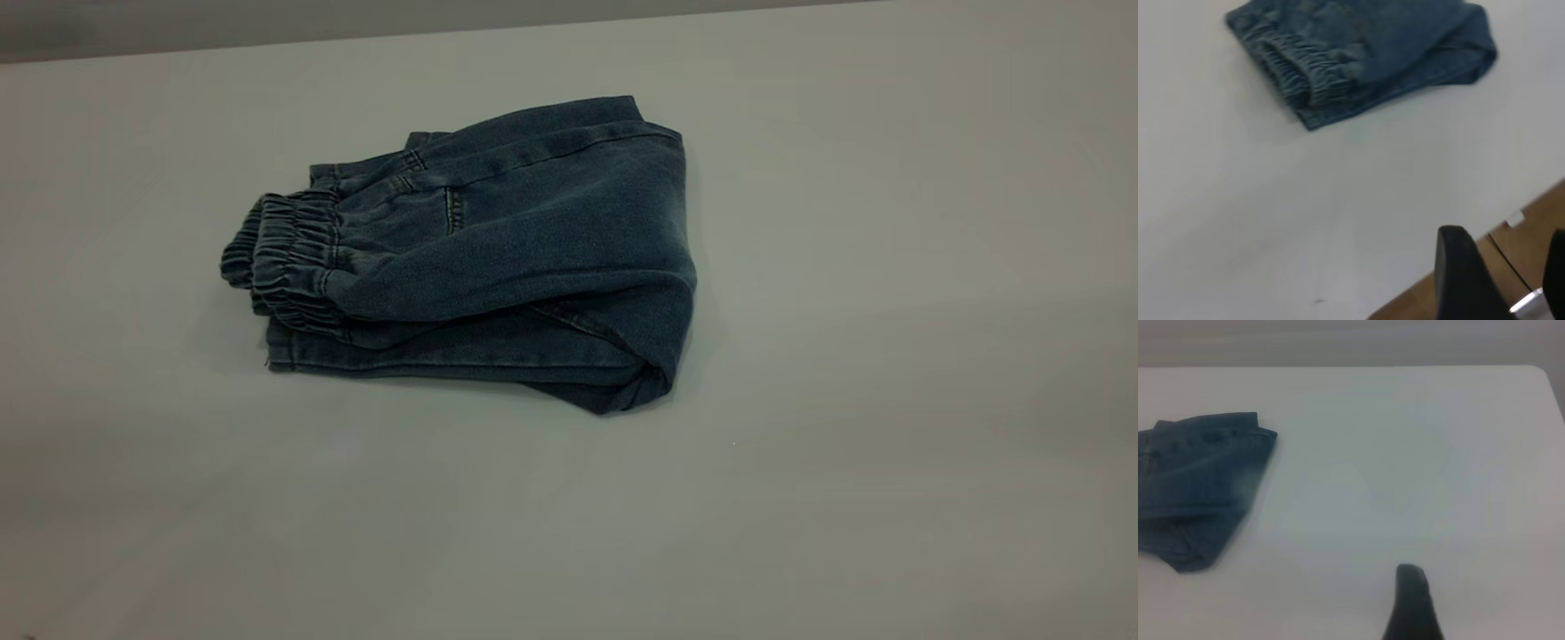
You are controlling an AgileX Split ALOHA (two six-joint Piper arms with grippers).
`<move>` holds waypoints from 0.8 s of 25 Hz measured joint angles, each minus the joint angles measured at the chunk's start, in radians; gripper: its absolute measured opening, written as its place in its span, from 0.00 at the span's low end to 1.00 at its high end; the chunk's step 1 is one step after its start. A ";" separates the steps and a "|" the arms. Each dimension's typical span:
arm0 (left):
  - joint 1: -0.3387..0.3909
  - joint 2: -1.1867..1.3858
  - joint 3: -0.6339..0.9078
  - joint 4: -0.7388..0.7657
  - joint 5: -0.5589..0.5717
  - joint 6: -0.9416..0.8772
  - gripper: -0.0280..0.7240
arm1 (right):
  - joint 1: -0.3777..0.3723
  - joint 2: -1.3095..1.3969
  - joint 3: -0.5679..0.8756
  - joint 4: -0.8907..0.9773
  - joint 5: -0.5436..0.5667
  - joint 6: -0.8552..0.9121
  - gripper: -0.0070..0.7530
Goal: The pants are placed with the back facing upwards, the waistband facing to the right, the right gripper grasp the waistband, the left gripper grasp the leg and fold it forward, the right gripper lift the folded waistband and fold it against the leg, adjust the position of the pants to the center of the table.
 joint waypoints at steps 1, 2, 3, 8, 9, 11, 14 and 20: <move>0.026 0.000 0.000 0.000 0.000 0.000 0.44 | 0.000 0.000 0.000 0.001 -0.001 0.000 0.60; 0.061 0.000 0.000 0.000 0.000 0.000 0.44 | 0.000 0.001 0.000 0.001 -0.001 0.000 0.60; 0.098 0.000 0.000 0.000 0.000 0.000 0.44 | 0.000 0.001 0.000 0.000 -0.001 0.000 0.60; 0.281 -0.004 0.000 0.000 0.000 0.000 0.44 | 0.000 0.001 0.000 0.002 -0.001 0.000 0.60; 0.315 -0.011 0.000 0.000 0.000 0.000 0.44 | 0.000 0.001 0.000 0.002 -0.001 0.000 0.60; 0.372 -0.030 0.000 0.000 0.000 0.000 0.44 | 0.000 0.001 0.000 0.002 -0.001 0.000 0.60; 0.414 -0.077 0.000 0.000 0.000 0.000 0.44 | 0.000 0.001 0.000 0.002 -0.001 0.000 0.60; 0.415 -0.159 0.000 0.000 0.000 0.000 0.44 | 0.000 0.001 0.000 0.001 -0.001 0.000 0.60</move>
